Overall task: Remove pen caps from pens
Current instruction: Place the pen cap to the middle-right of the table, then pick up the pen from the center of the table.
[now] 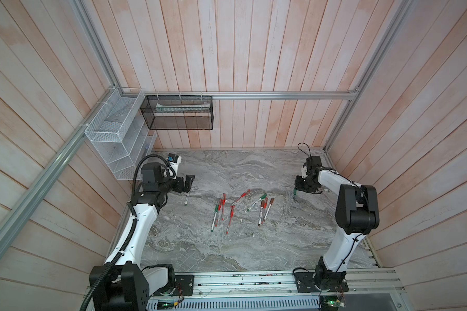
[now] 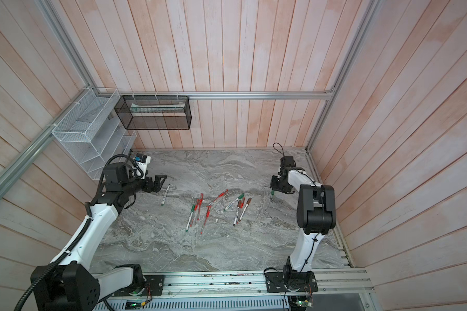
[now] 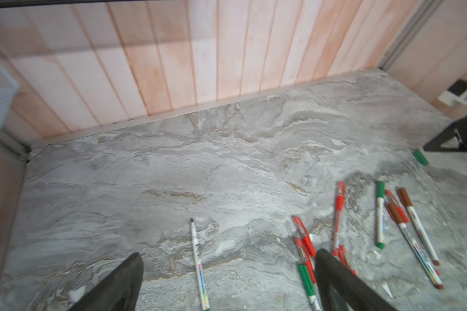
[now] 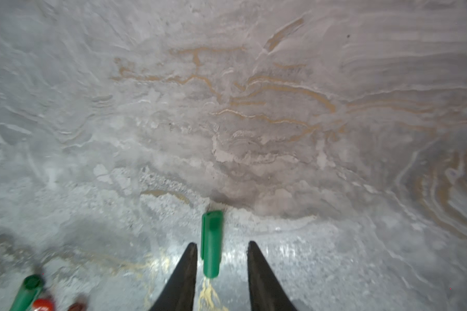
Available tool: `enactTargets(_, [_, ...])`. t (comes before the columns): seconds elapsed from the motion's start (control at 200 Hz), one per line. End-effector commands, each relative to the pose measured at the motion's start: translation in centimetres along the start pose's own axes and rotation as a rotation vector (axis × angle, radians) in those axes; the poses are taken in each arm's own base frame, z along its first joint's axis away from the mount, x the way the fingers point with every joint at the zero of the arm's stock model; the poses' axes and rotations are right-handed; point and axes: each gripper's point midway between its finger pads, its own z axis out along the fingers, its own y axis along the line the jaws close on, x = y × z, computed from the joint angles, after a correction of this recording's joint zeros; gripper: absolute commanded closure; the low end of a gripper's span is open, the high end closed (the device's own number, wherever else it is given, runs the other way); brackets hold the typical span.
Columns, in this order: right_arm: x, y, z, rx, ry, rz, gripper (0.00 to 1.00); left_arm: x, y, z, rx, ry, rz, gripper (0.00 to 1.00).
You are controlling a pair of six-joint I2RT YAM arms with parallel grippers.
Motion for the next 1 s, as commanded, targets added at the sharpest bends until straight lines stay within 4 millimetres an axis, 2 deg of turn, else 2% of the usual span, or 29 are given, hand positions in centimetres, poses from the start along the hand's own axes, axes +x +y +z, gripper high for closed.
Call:
enactTargets(0.0, [-0.7,1.4,-3.3,-0.082,-0.090,0.016,0.65,4.3,-3.5,1.1,0.114,0.145,0.037,0.00])
enactTargets(0.14, [-0.7,2.4,-7.0,-0.151,-0.230,0.013,0.58,7.0,-5.7,2.4,0.192,0.201,-0.003,0.00])
enactTargets(0.285, [-0.2,2.0,-11.0,-0.145,-0.344,0.001,0.55,10.0,-8.8,3.8,0.295,0.305,0.052,0.00])
enactTargets(0.38, [0.3,1.4,-14.0,-0.123,-0.454,-0.009,0.47,11.3,-9.6,4.7,0.289,0.340,0.082,0.00])
enactTargets(0.47, [1.2,0.8,-17.1,-0.106,-0.549,-0.010,0.37,12.1,-10.2,5.2,0.304,0.379,0.032,0.02])
enactTargets(0.555, [2.2,0.6,-20.0,-0.097,-0.628,-0.037,0.32,12.6,-10.3,5.7,0.282,0.395,0.029,0.10])
enactTargets(0.645, [3.2,0.3,-22.2,-0.077,-0.706,-0.081,0.28,13.9,-10.5,6.6,0.256,0.430,0.056,0.16])
enactTargets(0.7, [3.8,-0.1,-22.9,-0.053,-0.749,-0.102,0.28,14.6,-10.9,6.9,0.249,0.464,0.078,0.20])
enactTargets(0.815, [5.0,-1.4,-23.7,0.033,-0.817,-0.110,0.20,15.7,-11.5,7.5,0.224,0.510,0.145,0.22])
enactTargets(0.995, [6.9,-1.0,-23.3,0.041,-0.906,-0.183,0.15,17.1,-10.8,8.2,0.159,0.551,0.175,0.27])
